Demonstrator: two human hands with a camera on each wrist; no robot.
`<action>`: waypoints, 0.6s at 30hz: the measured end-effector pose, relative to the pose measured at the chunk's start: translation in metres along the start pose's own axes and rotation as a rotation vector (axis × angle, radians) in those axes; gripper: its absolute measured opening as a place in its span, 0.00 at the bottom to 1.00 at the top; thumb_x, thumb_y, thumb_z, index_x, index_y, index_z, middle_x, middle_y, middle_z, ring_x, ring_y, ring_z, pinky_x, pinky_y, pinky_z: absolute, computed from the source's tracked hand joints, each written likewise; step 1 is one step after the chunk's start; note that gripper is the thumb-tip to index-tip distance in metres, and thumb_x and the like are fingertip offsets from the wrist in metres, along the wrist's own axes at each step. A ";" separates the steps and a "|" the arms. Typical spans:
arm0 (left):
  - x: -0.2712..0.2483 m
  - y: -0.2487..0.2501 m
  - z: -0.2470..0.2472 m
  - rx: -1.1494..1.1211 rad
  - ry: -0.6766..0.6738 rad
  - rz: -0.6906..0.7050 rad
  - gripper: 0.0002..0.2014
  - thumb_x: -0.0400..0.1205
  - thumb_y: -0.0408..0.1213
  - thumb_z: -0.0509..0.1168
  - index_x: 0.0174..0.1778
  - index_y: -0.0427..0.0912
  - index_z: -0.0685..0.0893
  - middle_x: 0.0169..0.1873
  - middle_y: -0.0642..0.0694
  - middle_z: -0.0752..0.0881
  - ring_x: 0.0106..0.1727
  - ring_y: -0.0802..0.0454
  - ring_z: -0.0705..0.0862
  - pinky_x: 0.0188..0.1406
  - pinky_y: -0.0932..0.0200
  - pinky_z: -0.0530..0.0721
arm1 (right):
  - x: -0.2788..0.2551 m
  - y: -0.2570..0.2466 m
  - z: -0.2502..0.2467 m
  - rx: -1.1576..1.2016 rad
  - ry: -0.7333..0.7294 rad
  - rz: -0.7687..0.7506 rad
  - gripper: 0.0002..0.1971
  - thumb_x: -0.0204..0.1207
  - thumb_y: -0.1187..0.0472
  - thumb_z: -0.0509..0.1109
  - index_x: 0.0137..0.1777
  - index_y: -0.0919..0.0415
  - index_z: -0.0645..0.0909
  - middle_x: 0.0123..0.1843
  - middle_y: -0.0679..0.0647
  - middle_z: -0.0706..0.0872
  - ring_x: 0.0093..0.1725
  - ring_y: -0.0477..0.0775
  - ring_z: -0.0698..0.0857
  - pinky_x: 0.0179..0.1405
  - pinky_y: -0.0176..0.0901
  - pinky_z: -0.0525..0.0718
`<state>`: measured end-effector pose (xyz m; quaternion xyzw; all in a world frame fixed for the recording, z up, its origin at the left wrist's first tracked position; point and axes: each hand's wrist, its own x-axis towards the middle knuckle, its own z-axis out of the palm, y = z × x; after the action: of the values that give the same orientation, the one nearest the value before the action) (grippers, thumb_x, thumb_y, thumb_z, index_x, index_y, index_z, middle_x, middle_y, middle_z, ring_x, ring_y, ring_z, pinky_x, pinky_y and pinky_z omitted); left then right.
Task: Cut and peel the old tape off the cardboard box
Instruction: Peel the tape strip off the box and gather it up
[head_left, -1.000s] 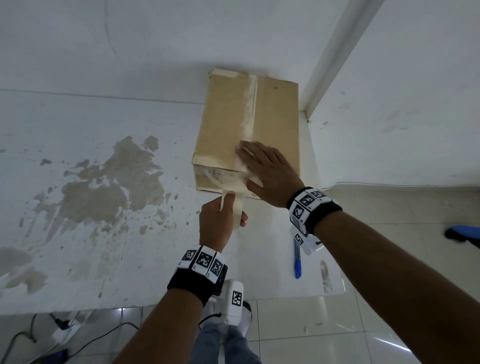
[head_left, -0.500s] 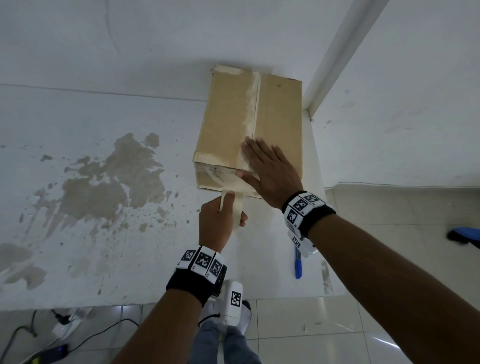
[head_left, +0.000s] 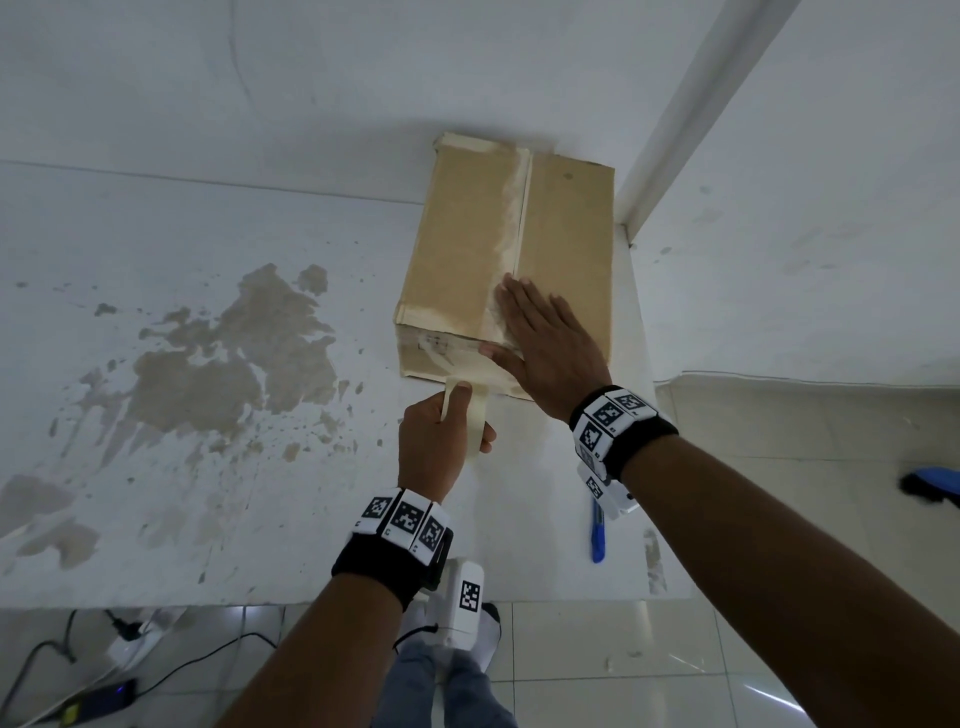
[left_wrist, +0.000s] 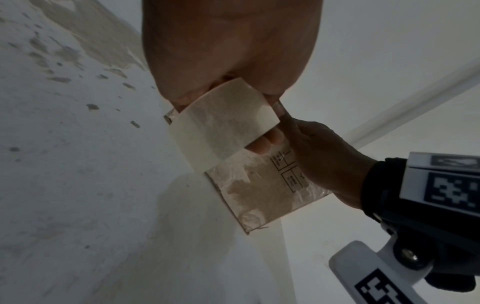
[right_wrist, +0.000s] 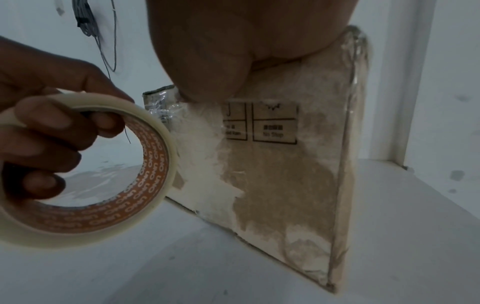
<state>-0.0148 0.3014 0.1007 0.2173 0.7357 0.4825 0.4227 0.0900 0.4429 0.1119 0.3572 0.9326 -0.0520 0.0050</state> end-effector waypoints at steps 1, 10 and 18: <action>0.000 0.001 0.000 -0.003 0.000 -0.001 0.27 0.90 0.43 0.58 0.31 0.31 0.90 0.20 0.47 0.89 0.22 0.57 0.86 0.29 0.68 0.81 | -0.001 0.001 0.000 -0.006 -0.004 -0.013 0.40 0.86 0.34 0.40 0.90 0.60 0.48 0.91 0.55 0.49 0.91 0.53 0.48 0.89 0.56 0.51; -0.002 0.003 -0.005 0.042 0.012 0.052 0.28 0.90 0.44 0.57 0.24 0.42 0.88 0.22 0.47 0.91 0.25 0.58 0.88 0.42 0.56 0.85 | 0.001 -0.006 0.004 -0.044 0.029 0.054 0.43 0.82 0.29 0.41 0.89 0.57 0.51 0.91 0.51 0.52 0.90 0.53 0.52 0.89 0.57 0.52; -0.001 0.001 -0.007 -0.013 -0.003 0.037 0.28 0.89 0.46 0.58 0.22 0.45 0.87 0.24 0.43 0.92 0.29 0.47 0.90 0.51 0.43 0.89 | 0.003 0.003 0.000 -0.110 -0.038 -0.045 0.42 0.85 0.39 0.58 0.89 0.64 0.49 0.91 0.58 0.50 0.90 0.58 0.51 0.88 0.61 0.54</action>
<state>-0.0201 0.2977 0.1036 0.2292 0.7278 0.4945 0.4162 0.0894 0.4471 0.1115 0.3341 0.9416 -0.0075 0.0414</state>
